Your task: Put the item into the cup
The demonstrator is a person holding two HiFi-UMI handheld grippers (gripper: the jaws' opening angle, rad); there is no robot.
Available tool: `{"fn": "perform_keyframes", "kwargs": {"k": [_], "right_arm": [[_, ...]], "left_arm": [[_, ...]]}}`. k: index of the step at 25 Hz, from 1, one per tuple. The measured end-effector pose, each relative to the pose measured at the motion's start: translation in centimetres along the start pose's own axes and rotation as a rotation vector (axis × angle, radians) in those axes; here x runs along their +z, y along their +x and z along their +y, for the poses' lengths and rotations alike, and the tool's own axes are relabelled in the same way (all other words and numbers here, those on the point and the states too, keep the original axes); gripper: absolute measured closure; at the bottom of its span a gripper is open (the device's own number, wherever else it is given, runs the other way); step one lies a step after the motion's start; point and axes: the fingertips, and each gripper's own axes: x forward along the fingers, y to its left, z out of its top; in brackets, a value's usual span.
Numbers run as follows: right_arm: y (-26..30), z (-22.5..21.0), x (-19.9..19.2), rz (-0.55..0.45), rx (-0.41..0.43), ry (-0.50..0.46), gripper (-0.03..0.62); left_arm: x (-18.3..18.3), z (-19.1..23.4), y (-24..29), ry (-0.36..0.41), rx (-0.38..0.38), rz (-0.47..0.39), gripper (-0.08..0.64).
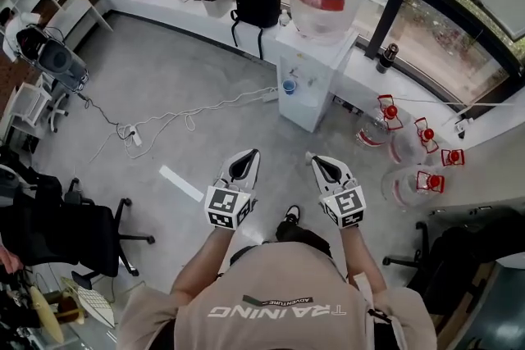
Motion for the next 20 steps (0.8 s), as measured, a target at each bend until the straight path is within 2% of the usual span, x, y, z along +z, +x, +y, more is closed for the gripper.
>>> {"fn": "perform_keyframes", "kwargs": {"k": [5, 9, 15, 20], "right_arm": [[3.0, -3.3, 1.1, -0.021, 0.023, -0.002, 0.581], [4.8, -5.9, 0.2, 0.0, 0.03, -0.012, 0.581], [7.6, -7.4, 0.0, 0.007, 0.057, 0.022, 0.581], [9.9, -8.6, -0.5, 0.024, 0.043, 0.054, 0.581]], "left_arm": [[1.3, 2.0, 3.7, -0.007, 0.038, -0.012, 0.552], [1.6, 2.4, 6.3, -0.041, 0.044, -0.014, 0.552], [2.0, 4.1, 8.8, -0.035, 0.054, 0.009, 0.552], [0.9, 6.3, 10.1, -0.055, 0.045, 0.049, 0.552]]}}
